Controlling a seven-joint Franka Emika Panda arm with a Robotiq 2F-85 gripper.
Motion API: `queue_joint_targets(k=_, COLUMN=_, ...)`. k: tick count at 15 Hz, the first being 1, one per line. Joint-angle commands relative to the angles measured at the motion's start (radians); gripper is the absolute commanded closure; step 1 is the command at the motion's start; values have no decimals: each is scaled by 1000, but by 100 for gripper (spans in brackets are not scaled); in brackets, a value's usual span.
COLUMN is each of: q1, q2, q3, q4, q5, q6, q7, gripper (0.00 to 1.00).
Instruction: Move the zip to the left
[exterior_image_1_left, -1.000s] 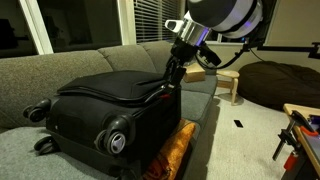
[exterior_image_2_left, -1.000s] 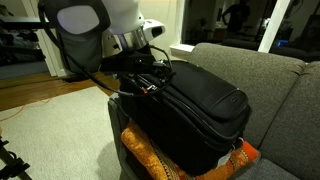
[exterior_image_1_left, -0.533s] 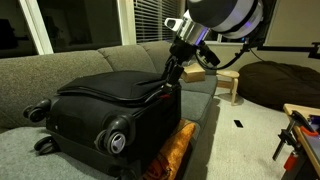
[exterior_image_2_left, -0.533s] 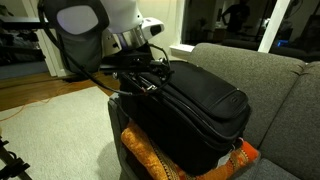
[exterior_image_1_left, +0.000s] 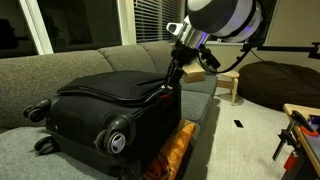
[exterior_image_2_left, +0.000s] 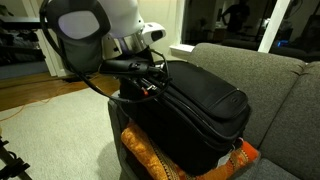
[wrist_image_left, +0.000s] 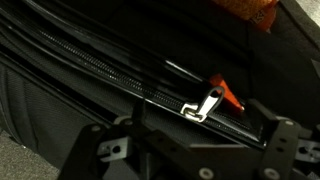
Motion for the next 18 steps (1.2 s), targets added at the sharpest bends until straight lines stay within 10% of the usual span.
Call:
queue_joint_targets(k=1, q1=57, q2=-7, q3=-48, q4=-21, q5=-5, q6=22, q7=65, gripper=0)
queue_joint_targets(k=15, q1=217, q2=9, q3=-201, q4=-5, q5=-29, q6=18, q7=144, gripper=88)
queue_joint_targets(k=18, q1=262, q2=14, q3=-244, q4=1, q5=-41, q6=17, q7=152, gripper=93)
